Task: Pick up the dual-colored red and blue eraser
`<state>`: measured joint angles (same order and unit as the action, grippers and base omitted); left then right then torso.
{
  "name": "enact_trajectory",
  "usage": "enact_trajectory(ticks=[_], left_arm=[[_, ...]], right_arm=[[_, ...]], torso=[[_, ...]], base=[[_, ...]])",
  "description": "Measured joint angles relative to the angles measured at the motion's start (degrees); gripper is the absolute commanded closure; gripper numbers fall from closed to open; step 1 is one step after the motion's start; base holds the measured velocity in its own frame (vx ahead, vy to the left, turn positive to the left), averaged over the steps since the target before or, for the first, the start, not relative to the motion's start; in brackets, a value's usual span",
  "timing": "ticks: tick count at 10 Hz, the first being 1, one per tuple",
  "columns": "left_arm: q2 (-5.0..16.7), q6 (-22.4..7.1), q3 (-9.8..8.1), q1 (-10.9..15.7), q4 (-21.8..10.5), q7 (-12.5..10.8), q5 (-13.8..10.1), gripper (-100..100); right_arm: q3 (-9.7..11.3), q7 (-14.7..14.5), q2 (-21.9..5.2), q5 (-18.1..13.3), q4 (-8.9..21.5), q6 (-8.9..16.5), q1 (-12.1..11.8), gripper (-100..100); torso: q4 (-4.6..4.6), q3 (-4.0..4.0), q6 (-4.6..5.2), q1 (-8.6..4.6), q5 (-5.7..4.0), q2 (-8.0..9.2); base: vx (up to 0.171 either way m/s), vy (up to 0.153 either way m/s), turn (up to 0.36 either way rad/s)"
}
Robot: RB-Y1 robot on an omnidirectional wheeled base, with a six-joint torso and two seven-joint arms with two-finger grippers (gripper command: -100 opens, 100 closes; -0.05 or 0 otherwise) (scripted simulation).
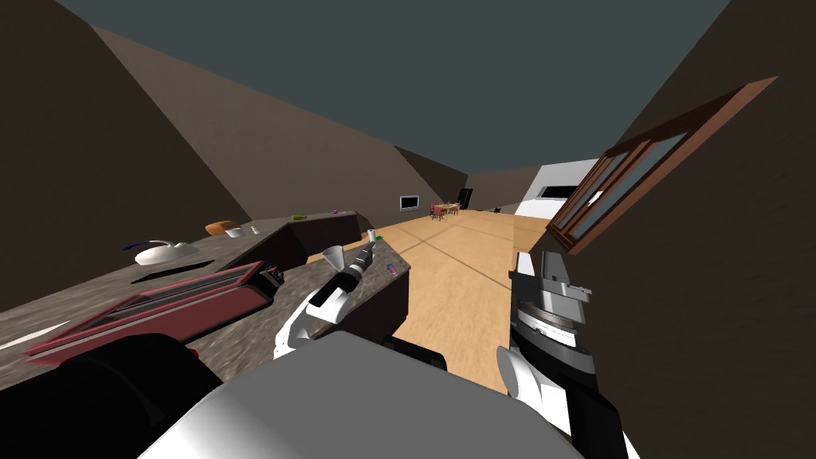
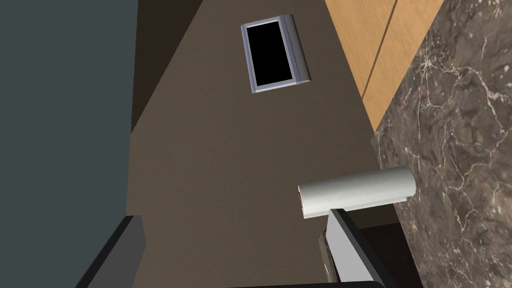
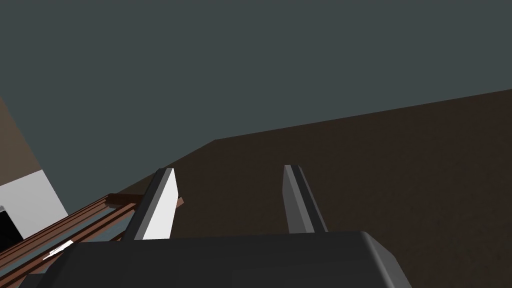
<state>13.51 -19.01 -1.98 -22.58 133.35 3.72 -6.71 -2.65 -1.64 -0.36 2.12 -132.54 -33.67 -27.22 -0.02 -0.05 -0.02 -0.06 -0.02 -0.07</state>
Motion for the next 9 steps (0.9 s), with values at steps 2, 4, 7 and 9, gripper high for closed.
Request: enact_trajectory(ticks=[2,4,7,9], left_arm=[[0.81,-2.96,-0.13,0.77,-0.59,0.62,-0.8,-100],[1.34,-6.35,-0.07,1.48,-0.55,1.44,-1.4,-100],[2.32,-10.39,-0.19,1.61,-0.64,2.23,-2.4,-100],[3.02,-13.7,-0.26,2.58,-0.89,3.01,-3.14,-100]], right_arm=[[0.0,0.0,0.0,0.0,0.0,0.0,0.0,0],[0.0,0.0,0.0,0.0,0.0,0.0,0.0,0],[0.0,0.0,0.0,0.0,0.0,0.0,0.0,0],[0.0,0.0,0.0,0.0,0.0,0.0,0.0,0]], torso=[[-0.01,-0.02,0.0,-0.02,0.0,-0.04],[-0.02,-0.04,0.0,-0.04,-0.01,-0.06],[-0.01,-0.01,0.0,-0.02,0.0,-0.03],[-0.02,-0.04,0.0,-0.05,-0.01,-0.07]], base=[[0.038,-0.028,-0.026],[0.022,-0.016,0.003],[0.036,-0.024,-0.034],[0.025,-0.019,0.0]])
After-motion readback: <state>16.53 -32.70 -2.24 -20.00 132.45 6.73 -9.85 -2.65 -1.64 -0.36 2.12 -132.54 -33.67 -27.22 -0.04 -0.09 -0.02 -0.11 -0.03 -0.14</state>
